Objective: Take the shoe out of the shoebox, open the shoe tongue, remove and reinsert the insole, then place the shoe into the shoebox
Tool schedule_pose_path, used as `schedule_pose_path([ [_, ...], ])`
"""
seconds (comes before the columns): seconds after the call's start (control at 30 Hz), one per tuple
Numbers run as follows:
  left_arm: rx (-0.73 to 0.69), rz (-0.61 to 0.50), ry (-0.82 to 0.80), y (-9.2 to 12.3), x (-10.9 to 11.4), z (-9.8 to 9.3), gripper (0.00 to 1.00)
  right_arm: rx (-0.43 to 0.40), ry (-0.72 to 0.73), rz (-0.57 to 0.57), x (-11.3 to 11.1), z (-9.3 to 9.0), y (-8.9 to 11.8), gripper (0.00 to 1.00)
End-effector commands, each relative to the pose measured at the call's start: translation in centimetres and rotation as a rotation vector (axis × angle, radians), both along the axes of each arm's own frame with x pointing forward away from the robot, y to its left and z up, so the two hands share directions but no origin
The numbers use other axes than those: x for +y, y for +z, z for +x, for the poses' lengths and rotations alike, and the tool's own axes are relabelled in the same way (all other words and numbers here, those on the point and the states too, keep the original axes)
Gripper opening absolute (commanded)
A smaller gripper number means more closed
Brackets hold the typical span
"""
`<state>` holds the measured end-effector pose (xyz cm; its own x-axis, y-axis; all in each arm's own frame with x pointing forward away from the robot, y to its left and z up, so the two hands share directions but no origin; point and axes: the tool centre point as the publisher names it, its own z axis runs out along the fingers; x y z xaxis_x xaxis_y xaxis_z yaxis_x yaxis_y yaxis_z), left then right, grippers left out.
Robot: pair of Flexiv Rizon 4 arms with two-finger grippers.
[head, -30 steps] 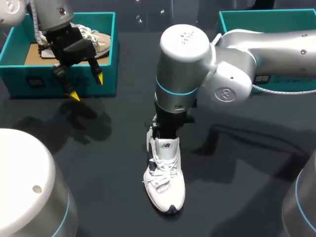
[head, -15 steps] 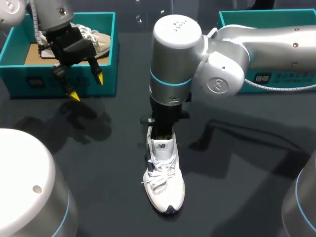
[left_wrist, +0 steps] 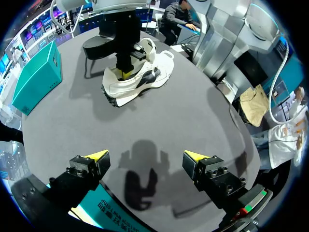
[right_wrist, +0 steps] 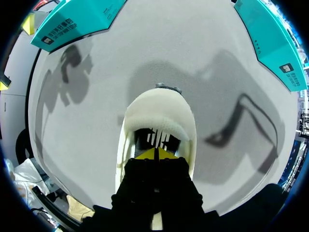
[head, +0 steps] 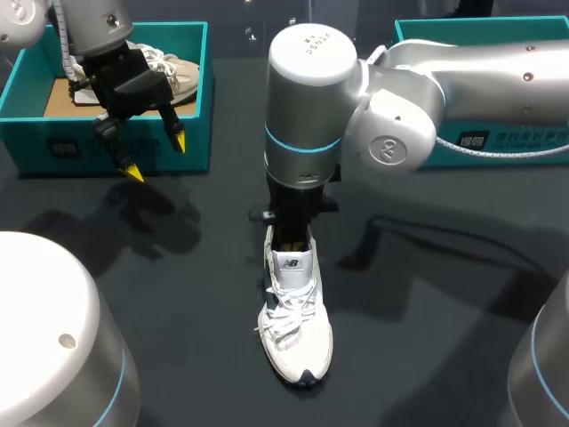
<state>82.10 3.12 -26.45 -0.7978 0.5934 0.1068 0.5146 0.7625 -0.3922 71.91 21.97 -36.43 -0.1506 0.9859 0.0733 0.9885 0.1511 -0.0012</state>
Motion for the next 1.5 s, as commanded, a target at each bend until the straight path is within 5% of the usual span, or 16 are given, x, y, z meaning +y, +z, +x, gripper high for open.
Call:
schedule_pose_path([
  [0.03,-0.001,0.002,-0.001,0.0,0.0,0.0,1.00,0.013,-0.003,-0.022,0.5,-0.3,0.8,0.00],
  [0.77,-0.001,0.002,-0.001,0.0,0.0,0.0,1.00,0.037,-0.075,-0.083,-0.7,-3.4,2.0,0.00],
  [1.03,-0.001,0.002,-0.001,0.0,0.0,0.0,1.00,0.052,-0.074,-0.113,0.0,-3.4,2.5,0.40],
  [1.37,-0.001,0.002,-0.001,0.0,0.0,0.0,1.00,0.066,-0.069,-0.115,0.8,-3.4,2.2,0.52],
  [1.5,-0.001,0.002,-0.001,0.0,0.0,0.0,1.00,0.074,-0.081,-0.117,1.1,-3.7,2.0,0.73],
])
